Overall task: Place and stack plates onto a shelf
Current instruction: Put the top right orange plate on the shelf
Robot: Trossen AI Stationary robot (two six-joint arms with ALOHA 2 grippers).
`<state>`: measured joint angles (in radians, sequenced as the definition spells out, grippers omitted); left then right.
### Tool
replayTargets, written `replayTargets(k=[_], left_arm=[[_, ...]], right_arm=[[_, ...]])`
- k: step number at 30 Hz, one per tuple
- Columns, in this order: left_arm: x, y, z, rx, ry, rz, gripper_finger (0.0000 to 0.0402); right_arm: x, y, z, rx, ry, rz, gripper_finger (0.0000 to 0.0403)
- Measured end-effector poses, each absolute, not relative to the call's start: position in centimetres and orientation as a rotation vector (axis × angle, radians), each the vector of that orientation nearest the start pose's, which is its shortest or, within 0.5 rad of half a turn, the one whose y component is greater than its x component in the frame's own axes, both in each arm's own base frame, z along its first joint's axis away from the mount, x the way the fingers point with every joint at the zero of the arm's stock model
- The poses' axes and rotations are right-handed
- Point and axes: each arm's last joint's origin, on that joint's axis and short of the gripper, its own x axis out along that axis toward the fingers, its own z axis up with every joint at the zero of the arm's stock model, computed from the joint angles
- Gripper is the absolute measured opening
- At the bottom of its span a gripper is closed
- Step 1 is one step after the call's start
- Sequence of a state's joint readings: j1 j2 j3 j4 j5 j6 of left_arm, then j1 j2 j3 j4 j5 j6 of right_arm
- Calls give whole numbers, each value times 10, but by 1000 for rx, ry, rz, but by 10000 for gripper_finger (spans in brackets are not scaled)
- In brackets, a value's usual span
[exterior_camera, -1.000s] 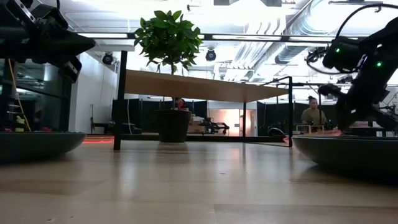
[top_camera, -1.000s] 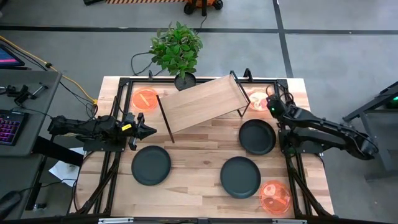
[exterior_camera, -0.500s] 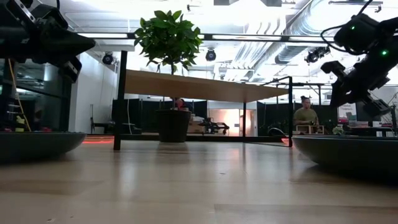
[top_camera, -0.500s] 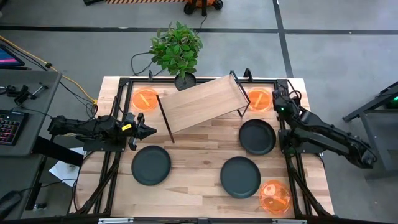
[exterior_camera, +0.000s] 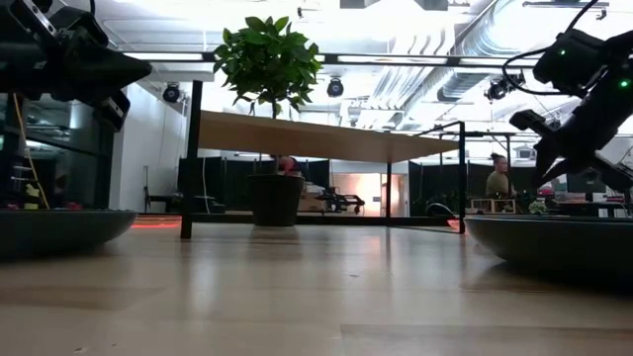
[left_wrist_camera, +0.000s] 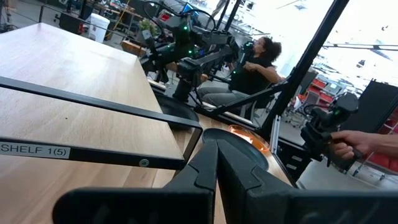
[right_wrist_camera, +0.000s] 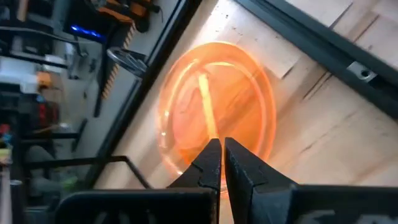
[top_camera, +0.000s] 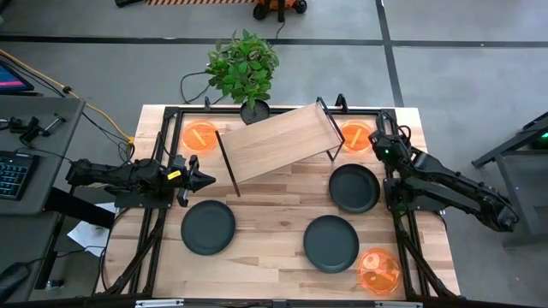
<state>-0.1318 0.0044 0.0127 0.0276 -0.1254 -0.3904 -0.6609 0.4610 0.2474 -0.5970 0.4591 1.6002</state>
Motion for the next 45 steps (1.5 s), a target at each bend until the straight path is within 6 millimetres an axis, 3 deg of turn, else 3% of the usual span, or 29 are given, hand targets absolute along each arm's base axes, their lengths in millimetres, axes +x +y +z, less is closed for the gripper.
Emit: replayTargets(k=[3, 7, 12, 16, 21, 25, 45], left_arm=[[97, -9, 170, -395, -34, -13, 1], [97, -9, 170, -395, -34, -13, 1], [97, -9, 170, -395, -34, -13, 1], [97, -9, 170, -395, -34, -13, 1], [97, -9, 170, -395, -34, -13, 1], [97, -9, 170, -395, -34, -13, 1], [97, -9, 170, -395, -34, -13, 1]], right_arm=[[72, -71, 156, 1412, -126, -1518, 22], [75, -74, 151, 1410, -71, -1557, 77], [78, -77, 142, 1469, -70, -1658, 146], [85, -83, 137, 1488, -109, -1696, 171], [98, -94, 129, 1480, -143, -1695, 171], [100, -94, 118, 1519, -93, -1771, 162], [110, -121, 102, 1568, -244, -1797, 136]])
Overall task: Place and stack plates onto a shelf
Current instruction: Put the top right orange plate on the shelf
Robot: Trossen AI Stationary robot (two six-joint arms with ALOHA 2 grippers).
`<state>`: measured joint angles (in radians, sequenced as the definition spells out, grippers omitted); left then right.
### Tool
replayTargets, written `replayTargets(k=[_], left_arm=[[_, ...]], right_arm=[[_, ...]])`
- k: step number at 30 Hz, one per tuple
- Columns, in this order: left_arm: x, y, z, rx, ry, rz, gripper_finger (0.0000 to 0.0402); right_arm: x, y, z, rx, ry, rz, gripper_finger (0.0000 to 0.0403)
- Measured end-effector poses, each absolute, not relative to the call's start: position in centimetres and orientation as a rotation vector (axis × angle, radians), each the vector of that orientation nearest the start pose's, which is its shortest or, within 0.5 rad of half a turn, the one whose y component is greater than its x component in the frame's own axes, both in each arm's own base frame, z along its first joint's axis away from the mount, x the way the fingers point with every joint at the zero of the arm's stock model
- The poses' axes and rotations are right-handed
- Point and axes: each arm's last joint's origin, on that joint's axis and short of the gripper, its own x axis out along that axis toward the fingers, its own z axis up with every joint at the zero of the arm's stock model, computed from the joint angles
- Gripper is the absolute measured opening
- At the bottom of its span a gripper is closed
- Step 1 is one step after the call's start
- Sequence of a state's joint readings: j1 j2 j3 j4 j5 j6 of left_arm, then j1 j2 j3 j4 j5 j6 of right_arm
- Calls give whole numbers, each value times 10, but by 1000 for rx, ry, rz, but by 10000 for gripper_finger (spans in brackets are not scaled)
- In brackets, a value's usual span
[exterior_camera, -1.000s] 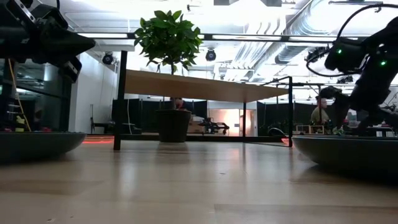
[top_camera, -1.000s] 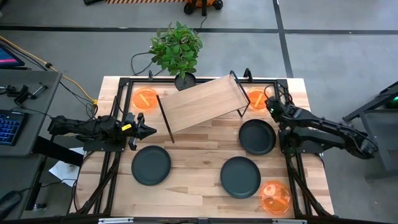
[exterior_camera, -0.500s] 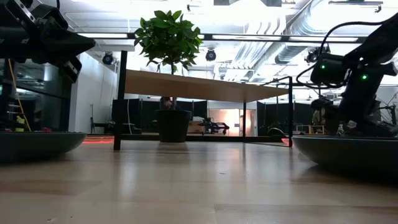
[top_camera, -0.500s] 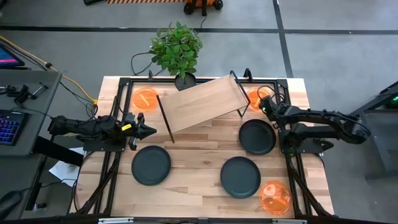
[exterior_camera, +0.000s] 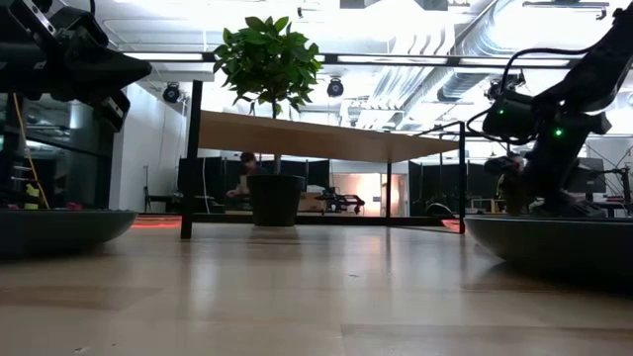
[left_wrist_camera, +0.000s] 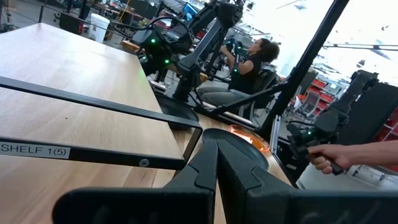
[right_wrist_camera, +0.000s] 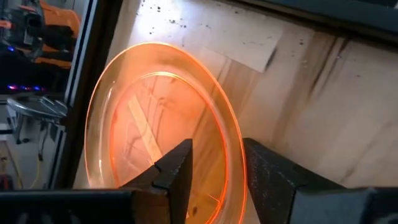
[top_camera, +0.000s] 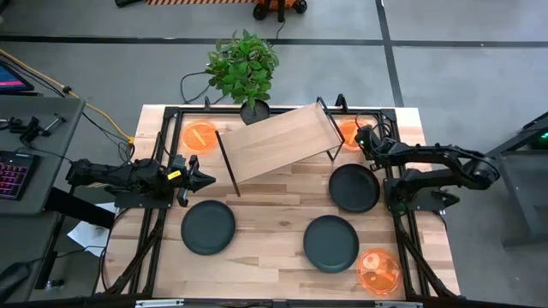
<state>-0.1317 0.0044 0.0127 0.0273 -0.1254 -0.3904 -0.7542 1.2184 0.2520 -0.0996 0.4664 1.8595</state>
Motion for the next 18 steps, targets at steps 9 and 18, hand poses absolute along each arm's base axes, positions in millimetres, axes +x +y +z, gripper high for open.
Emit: replayTargets(k=[9, 18], left_arm=[[97, -9, 170, -395, -34, -13, 1], [97, -9, 170, -395, -34, -13, 1]], right_arm=[[108, -123, 101, 1560, -203, -1774, 12], [110, -121, 131, 1486, -369, -1603, 0]])
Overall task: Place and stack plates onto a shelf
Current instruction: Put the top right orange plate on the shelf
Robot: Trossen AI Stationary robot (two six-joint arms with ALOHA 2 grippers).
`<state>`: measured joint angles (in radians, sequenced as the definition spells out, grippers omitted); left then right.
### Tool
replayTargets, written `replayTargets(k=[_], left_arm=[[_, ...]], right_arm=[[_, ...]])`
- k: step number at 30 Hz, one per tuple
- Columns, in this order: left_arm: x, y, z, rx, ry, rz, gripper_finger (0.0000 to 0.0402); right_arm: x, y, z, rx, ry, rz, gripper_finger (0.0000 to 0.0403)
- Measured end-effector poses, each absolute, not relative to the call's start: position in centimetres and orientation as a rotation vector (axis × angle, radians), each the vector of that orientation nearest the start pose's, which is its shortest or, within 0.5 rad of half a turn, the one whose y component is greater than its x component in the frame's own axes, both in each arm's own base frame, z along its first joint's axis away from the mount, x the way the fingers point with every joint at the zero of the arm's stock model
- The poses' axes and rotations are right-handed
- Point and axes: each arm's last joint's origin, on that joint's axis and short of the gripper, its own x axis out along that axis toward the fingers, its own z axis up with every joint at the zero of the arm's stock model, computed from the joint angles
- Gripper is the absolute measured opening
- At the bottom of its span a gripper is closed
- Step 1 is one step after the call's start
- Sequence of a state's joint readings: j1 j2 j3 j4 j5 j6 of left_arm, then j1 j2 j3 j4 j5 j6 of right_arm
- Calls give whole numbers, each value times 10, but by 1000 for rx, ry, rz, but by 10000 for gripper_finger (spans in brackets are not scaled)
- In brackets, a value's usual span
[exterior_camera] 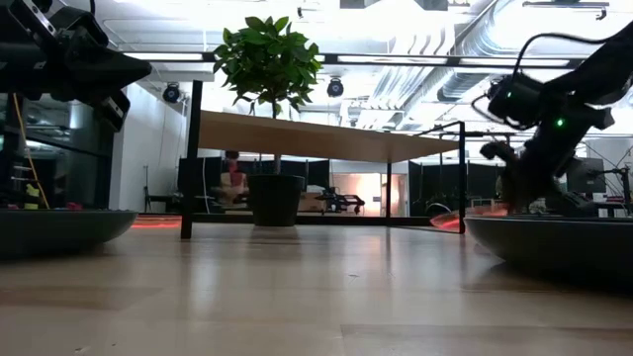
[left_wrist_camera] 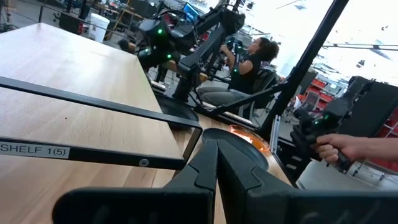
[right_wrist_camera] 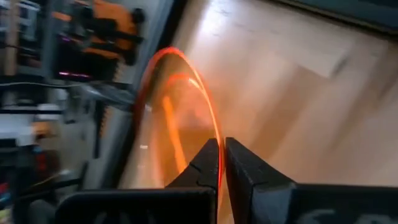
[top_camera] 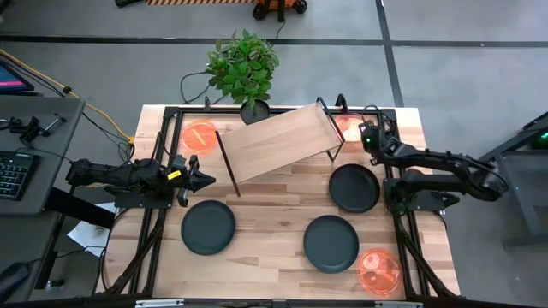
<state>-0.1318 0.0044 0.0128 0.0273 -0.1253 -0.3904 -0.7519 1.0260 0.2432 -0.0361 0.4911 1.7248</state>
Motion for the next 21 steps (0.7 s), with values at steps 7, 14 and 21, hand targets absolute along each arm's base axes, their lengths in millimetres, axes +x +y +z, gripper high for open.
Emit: replayTargets(k=[7, 14, 21], left_arm=[[97, -9, 170, -395, -34, -13, 1], [97, -9, 170, -395, -34, -13, 1], [97, -9, 170, -395, -34, -13, 1]], right_arm=[[104, -117, 155, 1417, -470, -1493, 0], [99, -112, 172, 1377, -561, -1404, 0], [93, -107, 186, 1333, -623, -1331, 0]])
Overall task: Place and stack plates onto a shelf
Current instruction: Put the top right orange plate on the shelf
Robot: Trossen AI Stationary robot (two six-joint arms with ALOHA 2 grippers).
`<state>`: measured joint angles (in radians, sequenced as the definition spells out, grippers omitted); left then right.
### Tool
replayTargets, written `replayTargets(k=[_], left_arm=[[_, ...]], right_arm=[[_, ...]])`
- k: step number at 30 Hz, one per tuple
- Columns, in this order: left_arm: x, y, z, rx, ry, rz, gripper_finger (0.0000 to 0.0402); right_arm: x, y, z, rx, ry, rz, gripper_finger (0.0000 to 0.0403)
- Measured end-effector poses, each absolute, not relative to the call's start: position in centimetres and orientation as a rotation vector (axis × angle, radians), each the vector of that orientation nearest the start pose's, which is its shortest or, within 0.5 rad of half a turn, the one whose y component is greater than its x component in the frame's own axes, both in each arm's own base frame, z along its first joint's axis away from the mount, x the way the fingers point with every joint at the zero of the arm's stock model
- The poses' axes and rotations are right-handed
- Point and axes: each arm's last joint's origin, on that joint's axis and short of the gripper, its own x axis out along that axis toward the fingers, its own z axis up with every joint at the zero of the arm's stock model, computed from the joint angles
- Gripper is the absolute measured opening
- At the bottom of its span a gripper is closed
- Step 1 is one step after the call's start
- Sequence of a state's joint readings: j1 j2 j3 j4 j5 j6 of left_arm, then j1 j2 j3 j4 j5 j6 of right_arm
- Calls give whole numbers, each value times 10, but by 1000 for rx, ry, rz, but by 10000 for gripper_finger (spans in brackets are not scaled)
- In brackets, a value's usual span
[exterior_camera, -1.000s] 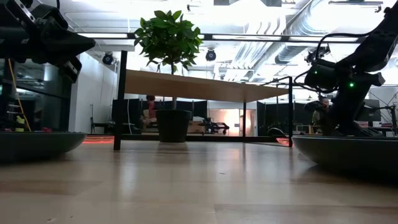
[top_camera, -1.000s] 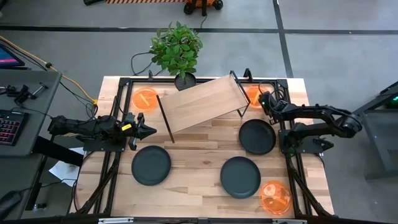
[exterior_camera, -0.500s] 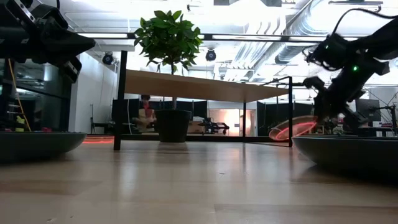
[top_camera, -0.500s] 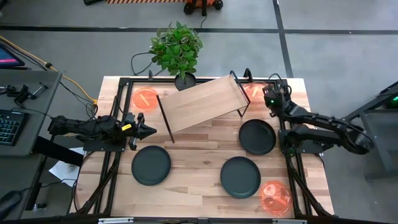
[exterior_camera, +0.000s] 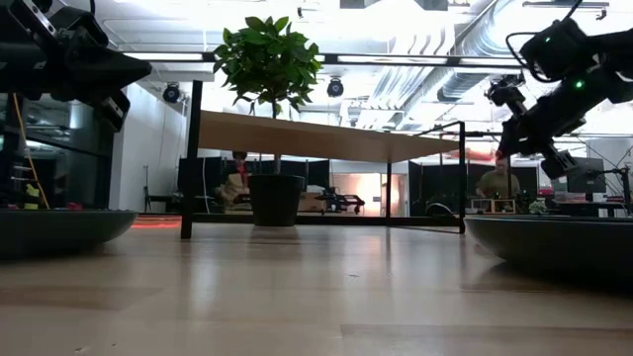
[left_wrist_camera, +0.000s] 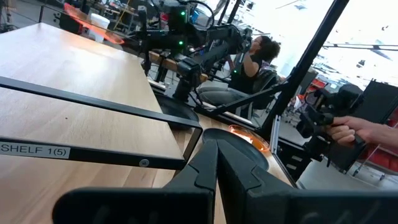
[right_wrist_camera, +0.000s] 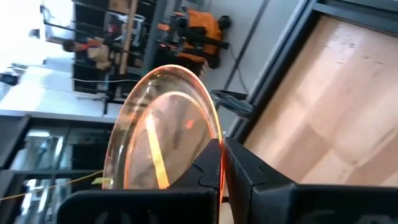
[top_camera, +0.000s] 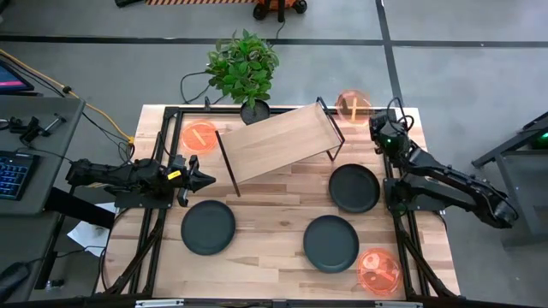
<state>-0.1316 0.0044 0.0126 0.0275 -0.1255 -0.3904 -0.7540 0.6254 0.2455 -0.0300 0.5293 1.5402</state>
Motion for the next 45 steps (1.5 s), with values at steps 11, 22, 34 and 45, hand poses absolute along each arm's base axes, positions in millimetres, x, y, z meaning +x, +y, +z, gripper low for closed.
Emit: replayTargets(k=[11, 22, 34, 45], left_arm=[[97, -9, 170, -395, -34, -13, 1], [97, -9, 170, -395, -34, -13, 1], [97, -9, 170, -395, -34, -13, 1], [97, -9, 170, -395, -34, -13, 1]], right_arm=[[93, -105, 215, 1256, -766, -1092, 0], [127, -101, 294, 1076, -456, -875, 0], [197, -102, 291, 977, 58, -1026, 0], [218, -114, 265, 1054, 164, -1048, 0]])
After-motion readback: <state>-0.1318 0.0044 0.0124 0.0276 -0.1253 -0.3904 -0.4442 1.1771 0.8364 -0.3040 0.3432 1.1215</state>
